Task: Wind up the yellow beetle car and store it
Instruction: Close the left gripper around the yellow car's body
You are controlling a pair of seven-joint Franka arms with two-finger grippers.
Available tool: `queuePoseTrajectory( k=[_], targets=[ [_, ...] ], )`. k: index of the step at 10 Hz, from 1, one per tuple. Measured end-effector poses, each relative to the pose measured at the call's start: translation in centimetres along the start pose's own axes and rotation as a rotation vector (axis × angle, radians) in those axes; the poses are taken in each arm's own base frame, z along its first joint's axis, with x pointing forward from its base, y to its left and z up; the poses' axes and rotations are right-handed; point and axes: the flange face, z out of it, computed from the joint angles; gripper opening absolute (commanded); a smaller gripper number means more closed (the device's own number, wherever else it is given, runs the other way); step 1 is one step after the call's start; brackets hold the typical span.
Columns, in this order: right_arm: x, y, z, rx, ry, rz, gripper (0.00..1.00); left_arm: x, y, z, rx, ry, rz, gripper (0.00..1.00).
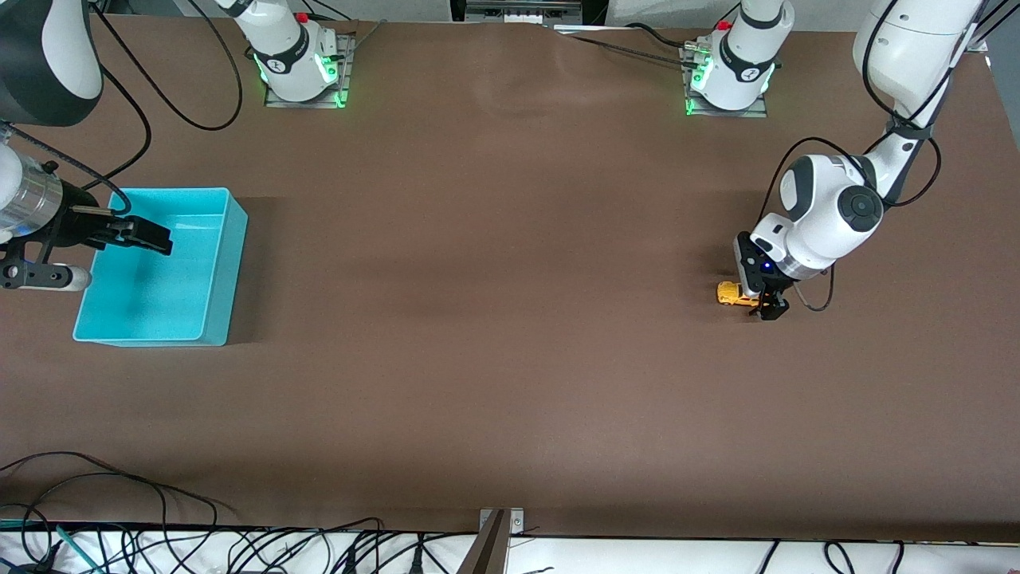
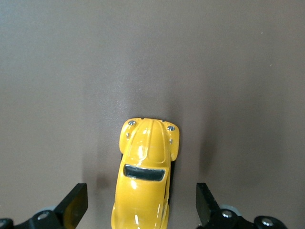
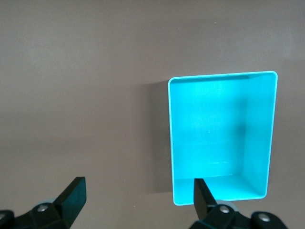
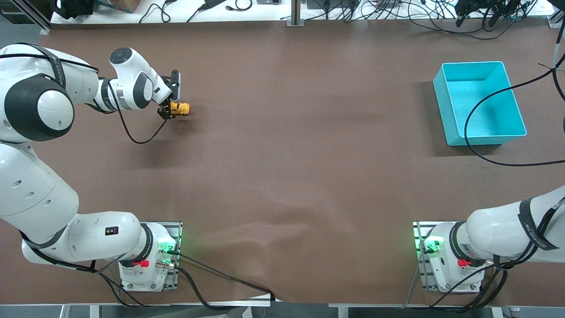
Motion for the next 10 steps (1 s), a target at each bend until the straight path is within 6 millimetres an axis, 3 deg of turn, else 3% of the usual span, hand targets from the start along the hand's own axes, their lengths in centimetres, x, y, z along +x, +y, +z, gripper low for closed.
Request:
queuePoseTrajectory(
  k=[1, 2, 3, 10],
  targets=[
    [0.00, 0.00, 0.00, 0.000, 0.000, 0.000, 1.00, 0.18, 0.02, 0.00, 0.001, 0.000, 0.023, 0.37],
    [0.00, 0.00, 0.00, 0.000, 0.000, 0.000, 1.00, 0.32, 0.00, -0.02, 0.004, 0.001, 0.044, 0.25],
    [0.00, 0.00, 0.01, 0.000, 0.000, 0.000, 1.00, 0.33, -0.01, -0.03, 0.005, 0.001, 0.055, 0.20],
    [0.02, 0.01, 0.04, 0.000, -0.001, 0.000, 1.00, -0.33, -0.09, -0.08, 0.008, 0.000, 0.070, 0.16]
  ],
)
